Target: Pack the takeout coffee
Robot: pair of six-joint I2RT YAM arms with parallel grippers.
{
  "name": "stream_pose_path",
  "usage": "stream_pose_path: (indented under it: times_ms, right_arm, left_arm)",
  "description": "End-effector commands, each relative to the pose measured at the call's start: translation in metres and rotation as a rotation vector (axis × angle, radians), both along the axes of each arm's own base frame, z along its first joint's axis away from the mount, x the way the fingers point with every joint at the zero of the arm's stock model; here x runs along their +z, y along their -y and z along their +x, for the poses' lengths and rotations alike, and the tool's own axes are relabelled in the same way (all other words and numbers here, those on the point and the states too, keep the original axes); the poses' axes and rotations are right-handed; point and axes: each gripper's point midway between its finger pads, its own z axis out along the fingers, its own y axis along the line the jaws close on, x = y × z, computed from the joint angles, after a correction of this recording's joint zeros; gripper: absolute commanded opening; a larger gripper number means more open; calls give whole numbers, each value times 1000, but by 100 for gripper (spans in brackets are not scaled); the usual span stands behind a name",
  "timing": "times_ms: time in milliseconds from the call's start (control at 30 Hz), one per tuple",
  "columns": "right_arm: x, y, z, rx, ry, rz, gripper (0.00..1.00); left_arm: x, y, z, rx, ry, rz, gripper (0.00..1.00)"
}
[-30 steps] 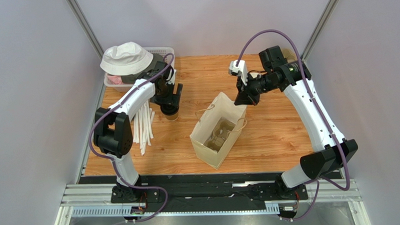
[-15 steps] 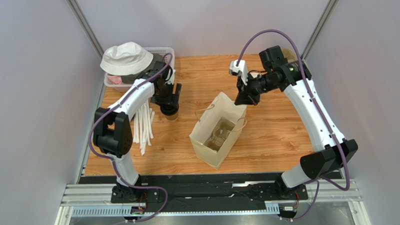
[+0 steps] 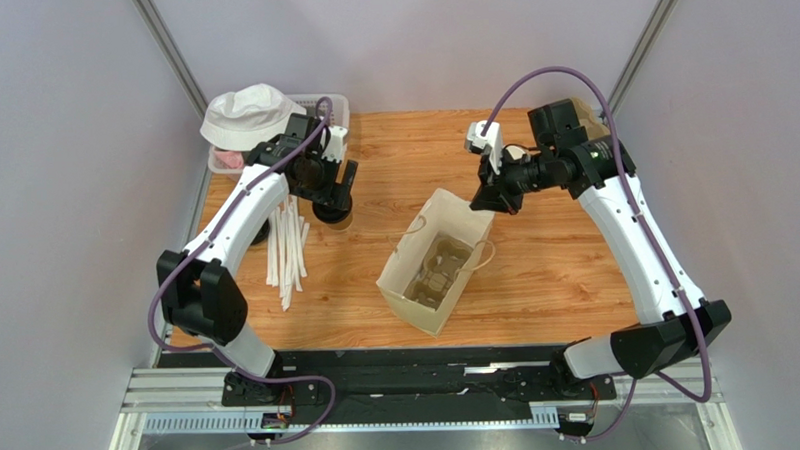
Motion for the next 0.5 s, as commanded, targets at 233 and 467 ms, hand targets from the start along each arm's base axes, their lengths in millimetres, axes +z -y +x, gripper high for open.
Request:
stream_pose_path:
  times_ms: [233,467]
  right_arm:
    - [52,-13,-24,111,224,140,0]
    - [40,-15,-18,58,157,106,0]
  left_arm:
    - [55,4,-16,-104,132,-67,28]
    - [85,12,-21,-159,191,-117,28]
